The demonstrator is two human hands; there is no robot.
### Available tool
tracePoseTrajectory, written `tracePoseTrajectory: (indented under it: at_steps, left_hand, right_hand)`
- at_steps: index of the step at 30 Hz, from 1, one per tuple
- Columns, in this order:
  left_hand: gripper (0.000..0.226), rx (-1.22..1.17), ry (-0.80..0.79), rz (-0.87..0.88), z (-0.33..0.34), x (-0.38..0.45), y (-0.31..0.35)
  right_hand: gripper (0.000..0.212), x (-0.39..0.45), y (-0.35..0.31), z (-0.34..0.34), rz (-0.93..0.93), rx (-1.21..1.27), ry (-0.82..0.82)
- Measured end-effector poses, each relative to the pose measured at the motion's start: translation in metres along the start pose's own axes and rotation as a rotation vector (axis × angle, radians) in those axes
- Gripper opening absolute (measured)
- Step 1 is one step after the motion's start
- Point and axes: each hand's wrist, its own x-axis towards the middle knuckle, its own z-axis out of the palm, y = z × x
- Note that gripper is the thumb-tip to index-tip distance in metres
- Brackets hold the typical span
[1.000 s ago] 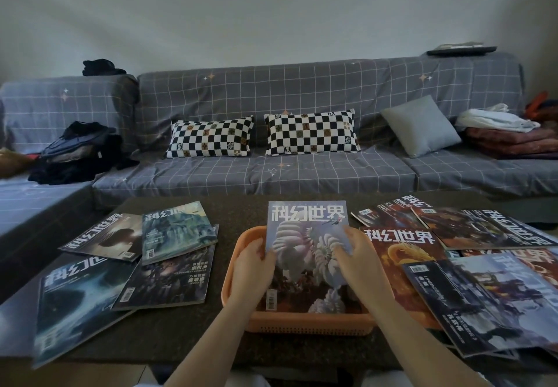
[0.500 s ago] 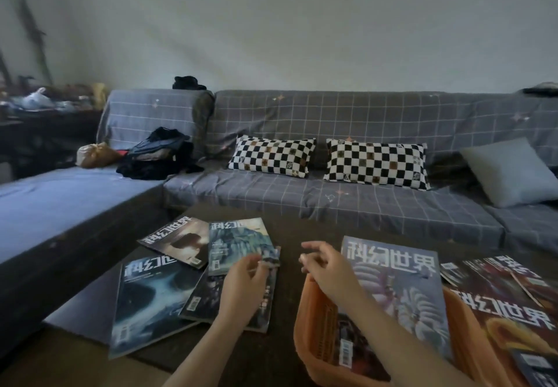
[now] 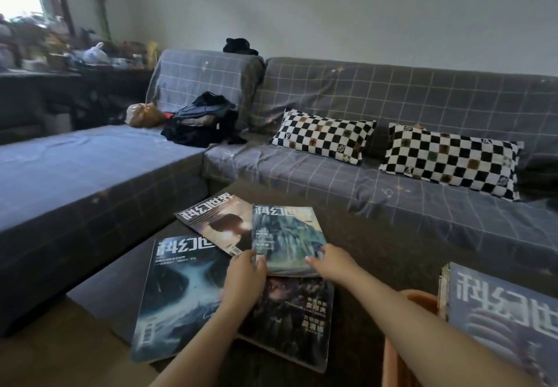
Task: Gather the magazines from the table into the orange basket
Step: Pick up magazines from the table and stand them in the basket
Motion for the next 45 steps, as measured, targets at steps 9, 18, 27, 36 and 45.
tracePoseTrajectory:
  at_steps: [9, 18, 27, 36, 45]
  left_hand:
    - [0.021, -0.093, 0.005, -0.080, 0.011, 0.050, -0.007]
    - [0.031, -0.365, -0.183, -0.167, 0.012, 0.034, -0.018]
    - [0.022, -0.796, -0.193, -0.108, -0.047, -0.031, 0.003]
    - [0.027, -0.858, -0.418, 0.091, -0.082, -0.105, 0.050]
    - [0.043, -0.825, -0.627, 0.067, -0.043, -0.150, 0.113]
  right_hand:
    - [0.066, 0.040, 0.007, 0.007, 0.132, -0.133, -0.021]
    - [0.052, 0.012, 0.020, -0.009, 0.305, 0.274, -0.073]
    - [0.036, -0.065, 0.016, -0.030, 0.091, 0.995, -0.056]
    - [0.047, -0.149, 0.047, -0.062, -0.145, 1.368, 0.057]
    - [0.037, -0.211, 0.127, -0.091, -0.145, 1.393, 0.247]
